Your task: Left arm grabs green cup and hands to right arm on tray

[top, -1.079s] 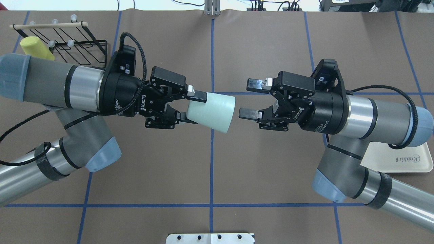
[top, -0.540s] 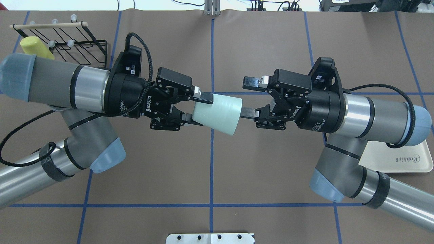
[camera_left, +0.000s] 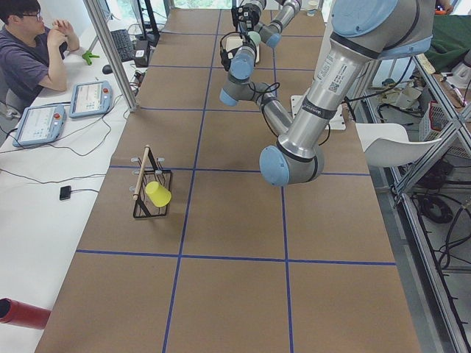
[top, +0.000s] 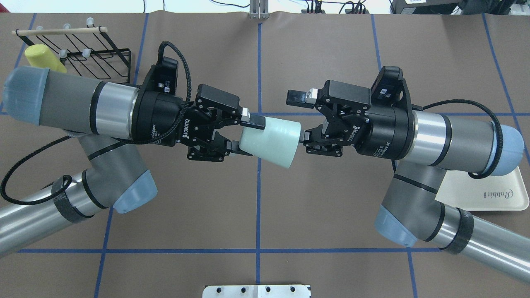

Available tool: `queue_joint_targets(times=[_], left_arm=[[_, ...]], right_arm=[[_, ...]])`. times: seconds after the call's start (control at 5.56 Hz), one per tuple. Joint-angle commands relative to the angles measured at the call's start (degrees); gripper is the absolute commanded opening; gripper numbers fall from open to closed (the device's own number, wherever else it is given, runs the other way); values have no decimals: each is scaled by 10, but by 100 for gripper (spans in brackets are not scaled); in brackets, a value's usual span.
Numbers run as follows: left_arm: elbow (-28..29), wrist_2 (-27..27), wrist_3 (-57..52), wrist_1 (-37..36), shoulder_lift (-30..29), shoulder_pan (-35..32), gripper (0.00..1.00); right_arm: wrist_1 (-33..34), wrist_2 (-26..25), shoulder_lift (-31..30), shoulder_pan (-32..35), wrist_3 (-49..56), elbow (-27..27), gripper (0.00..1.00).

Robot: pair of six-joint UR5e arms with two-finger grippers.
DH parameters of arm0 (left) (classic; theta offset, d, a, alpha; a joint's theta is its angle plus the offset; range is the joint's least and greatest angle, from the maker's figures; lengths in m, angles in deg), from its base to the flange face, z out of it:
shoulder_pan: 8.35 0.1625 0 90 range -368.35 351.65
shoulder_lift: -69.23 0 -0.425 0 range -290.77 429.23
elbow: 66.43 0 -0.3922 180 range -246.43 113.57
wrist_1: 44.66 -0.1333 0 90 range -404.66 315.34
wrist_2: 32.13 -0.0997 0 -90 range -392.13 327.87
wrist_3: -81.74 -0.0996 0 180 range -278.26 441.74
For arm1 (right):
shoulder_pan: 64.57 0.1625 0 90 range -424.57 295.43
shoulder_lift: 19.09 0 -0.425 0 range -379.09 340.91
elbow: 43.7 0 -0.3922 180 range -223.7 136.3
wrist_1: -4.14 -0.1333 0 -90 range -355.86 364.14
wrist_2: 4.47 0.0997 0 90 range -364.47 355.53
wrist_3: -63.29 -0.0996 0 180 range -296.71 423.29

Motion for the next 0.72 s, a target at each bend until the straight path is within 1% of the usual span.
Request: queue_joint_targets(times=[0.0,0.18,0.36,0.54], left_arm=[[0,0,0,0,0,1,0],[-1,0,0,0,0,1,0],[-1,0,0,1,-1,1,3],[0,0,-10,1,-13,-1,99]], right_arm=[[1,1,0,-1,3,-1,28],[1,1,0,-1,17,-1,0],[-3,1,-5,0,30,-4,0],[-3,0,-8,0,30,-3,0]])
